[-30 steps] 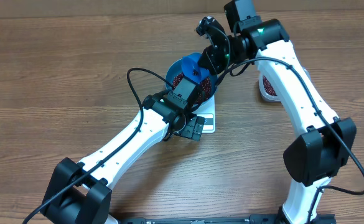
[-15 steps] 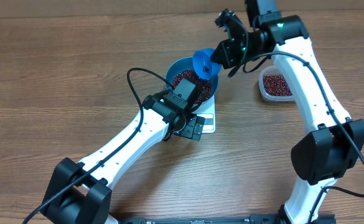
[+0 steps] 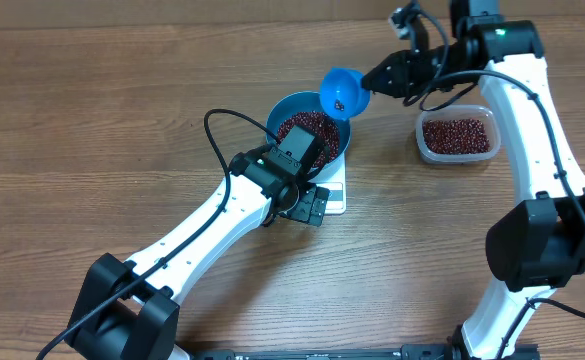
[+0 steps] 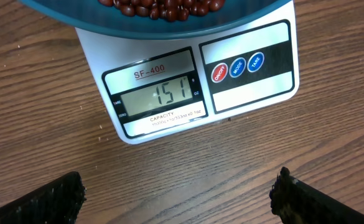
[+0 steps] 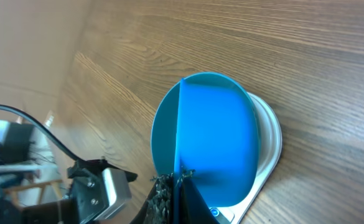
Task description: Scoop item into bowl and weigh 150g on scale
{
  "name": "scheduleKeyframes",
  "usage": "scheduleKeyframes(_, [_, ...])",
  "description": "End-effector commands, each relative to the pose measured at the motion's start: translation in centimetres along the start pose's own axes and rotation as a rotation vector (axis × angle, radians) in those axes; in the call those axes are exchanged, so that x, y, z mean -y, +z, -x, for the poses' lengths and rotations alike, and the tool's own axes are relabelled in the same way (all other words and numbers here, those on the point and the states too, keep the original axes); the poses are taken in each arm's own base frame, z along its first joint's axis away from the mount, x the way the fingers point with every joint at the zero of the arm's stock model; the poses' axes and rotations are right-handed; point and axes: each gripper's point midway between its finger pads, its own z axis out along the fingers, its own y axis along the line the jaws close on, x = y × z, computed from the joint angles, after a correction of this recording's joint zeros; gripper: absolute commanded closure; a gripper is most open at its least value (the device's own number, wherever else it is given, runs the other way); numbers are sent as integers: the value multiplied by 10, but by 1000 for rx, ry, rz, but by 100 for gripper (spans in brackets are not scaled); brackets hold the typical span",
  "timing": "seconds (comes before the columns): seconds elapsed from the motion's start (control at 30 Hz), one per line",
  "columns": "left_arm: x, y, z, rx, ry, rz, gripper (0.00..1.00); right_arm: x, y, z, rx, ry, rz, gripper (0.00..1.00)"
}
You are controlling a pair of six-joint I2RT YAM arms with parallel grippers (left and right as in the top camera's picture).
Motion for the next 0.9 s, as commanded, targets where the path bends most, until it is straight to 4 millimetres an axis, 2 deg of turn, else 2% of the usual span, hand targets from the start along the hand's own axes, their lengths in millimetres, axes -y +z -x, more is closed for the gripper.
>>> scheduleKeyframes(0.0, [-1,-4,-1,14,-6,4,1,-14,-31,14,75,-13,41,96])
scheduleKeyframes(0.2, [-1,-4,-1,14,-6,5,1,-1,-52,8,92,28,59,96])
scheduleKeyframes(0.4, [-1,-4,-1,14,-6,4,0,-27,-67,-6,119,-197,232,96])
scheduleKeyframes(0.57, [-1,-4,-1,14,-6,4,0,-42,-72,-18,138,-386,295,96])
scheduleKeyframes(0.73, [-1,-4,-1,14,-5,4,0,-51,-74,-34,130,-559,320,96])
scheduleKeyframes(0.87, [-1,-4,-1,14,-6,4,0,-47,-72,-35,120,-571,304,96])
